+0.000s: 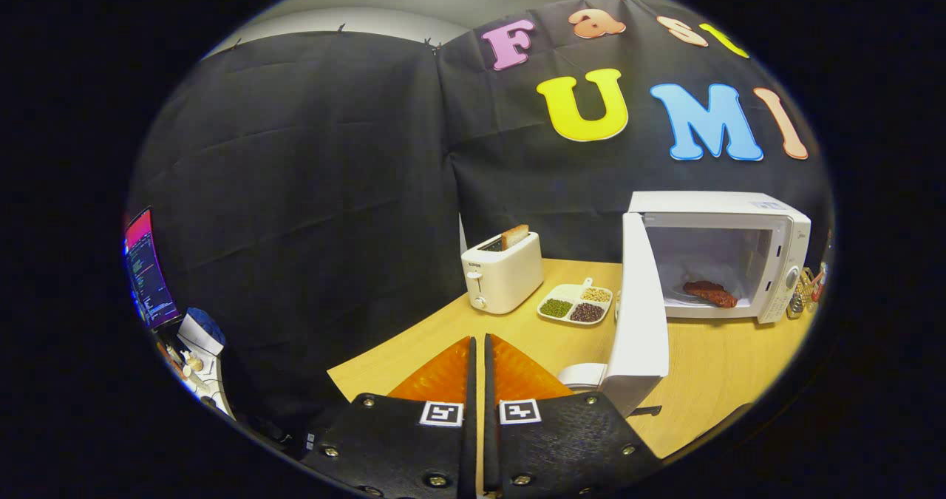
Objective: Open the microwave, put the food inside, and close the microwave door.
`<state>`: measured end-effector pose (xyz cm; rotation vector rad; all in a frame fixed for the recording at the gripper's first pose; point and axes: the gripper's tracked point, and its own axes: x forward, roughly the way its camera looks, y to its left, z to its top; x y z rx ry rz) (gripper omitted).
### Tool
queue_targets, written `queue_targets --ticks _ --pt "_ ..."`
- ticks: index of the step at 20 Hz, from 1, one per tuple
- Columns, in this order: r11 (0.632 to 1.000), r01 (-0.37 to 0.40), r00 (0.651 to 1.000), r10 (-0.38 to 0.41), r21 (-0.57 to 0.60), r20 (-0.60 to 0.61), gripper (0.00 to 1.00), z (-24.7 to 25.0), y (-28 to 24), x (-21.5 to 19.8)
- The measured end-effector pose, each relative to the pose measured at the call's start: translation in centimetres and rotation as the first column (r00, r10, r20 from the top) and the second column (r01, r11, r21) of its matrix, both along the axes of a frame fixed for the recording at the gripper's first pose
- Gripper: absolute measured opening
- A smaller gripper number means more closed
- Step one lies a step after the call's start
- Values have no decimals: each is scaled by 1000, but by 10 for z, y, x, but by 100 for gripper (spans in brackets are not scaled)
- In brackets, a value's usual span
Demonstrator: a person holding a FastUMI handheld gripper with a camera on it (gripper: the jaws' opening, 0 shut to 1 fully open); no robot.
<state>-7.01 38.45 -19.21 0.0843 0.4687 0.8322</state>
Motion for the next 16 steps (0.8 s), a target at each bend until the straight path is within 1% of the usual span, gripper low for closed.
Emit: queue_targets --ticks 2,3,4,9,16 --pt "999 33 999 -33 -26 -14 4 -10 -9 12" --pt "999 38 999 -38 -19 -28 4 -13 -12 14" --pt "999 40 998 -40 -7 -43 1 -16 -10 18" --pt "995 82 997 -83 -62 -3 0 -22 -41 31" --pt "972 207 978 -209 -113 -7 1 -33 -102 72"
